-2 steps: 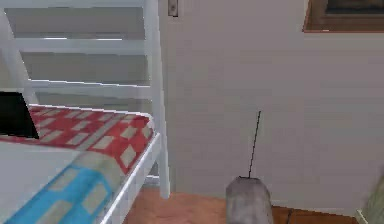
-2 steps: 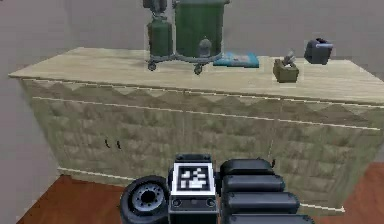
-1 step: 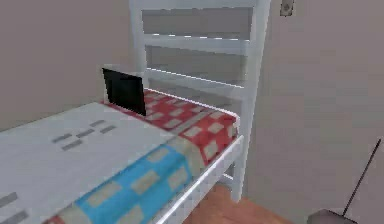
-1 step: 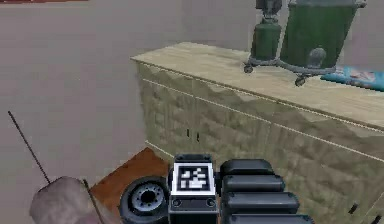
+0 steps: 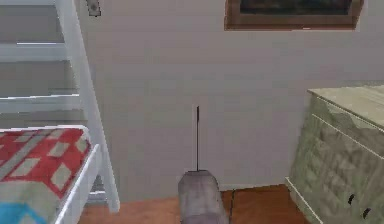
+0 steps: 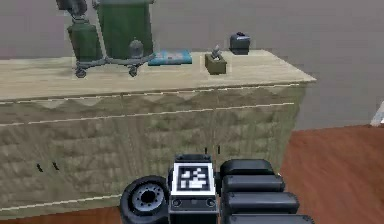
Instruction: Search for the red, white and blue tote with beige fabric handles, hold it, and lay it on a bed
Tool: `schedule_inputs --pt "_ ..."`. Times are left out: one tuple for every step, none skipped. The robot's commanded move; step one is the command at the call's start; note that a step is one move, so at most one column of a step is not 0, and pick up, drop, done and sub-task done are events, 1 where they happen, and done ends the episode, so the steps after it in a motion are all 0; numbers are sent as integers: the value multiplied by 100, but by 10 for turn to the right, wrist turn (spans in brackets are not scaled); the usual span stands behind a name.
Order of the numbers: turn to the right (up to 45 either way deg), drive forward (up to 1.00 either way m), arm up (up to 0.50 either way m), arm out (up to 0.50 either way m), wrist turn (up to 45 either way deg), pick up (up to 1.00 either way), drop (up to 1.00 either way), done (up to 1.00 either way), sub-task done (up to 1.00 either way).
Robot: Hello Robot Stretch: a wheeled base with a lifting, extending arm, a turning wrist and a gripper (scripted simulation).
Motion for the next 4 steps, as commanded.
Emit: schedule_inputs --pt "450 0 0 0 0 0 0 0 0" --pt "450 0 0 0 0 0 0 0 0" --pt "270 0 0 0 0 0 0 0 0" --pt "450 0 0 0 0 0 0 0 0"
